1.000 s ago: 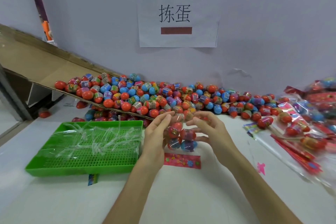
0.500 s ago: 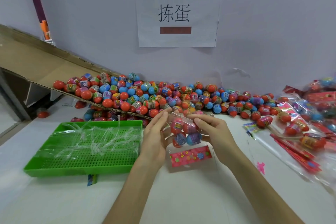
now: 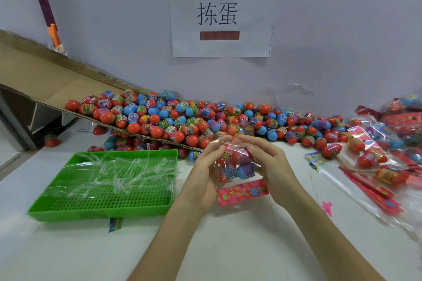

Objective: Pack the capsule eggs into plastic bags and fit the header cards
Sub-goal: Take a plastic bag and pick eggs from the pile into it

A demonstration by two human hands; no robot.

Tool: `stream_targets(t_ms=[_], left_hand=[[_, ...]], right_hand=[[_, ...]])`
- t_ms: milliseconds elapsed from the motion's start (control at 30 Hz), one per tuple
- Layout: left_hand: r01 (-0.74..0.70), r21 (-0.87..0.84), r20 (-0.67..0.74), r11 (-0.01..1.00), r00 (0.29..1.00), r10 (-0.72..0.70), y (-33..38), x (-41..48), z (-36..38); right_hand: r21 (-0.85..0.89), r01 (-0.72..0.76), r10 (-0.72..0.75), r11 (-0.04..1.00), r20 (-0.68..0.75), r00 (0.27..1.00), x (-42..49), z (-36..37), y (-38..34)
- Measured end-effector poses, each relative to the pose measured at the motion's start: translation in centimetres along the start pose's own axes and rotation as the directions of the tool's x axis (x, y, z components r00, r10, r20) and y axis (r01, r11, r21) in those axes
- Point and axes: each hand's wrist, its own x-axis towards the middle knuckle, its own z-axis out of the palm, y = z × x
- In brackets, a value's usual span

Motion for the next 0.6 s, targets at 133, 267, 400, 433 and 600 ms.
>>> stream_targets(t_ms=[133, 267, 400, 433, 600], left_hand=[[0.066, -0.149, 0.028, 0.987, 0.998, -0.063, -0.1, 0.1, 0.0], [0.114, -0.246, 0.081, 0.963, 0.992, -0.097, 0.0, 0.1, 0.4], [0.146, -0.357, 0.113, 0.923, 0.987, -0.112, 0.1, -0.1, 0.7], [0.155, -0.374, 0.128, 0.914, 0.985, -0.115, 0.1, -0.2, 0.8], [0.15, -0.335, 0.182, 0.93, 0.979, -0.092, 0.5, -0.8, 1.0]], right_hand=[[0.099, -0.064, 0.064, 0.993, 0.001, 0.998, 0.0, 0.2, -0.1], [0.196, -0.086, 0.083, 0.977, 0.026, 0.996, -0.3, 0.4, -0.3], [0.244, -0.061, 0.054, 0.968, 0.038, 0.998, -0.5, 0.4, -0.5], [0.25, -0.056, 0.051, 0.967, 0.03, 0.998, -0.5, 0.4, -0.4], [0.273, -0.032, 0.027, 0.961, 0.022, 0.999, -0.5, 0.3, -0.5]])
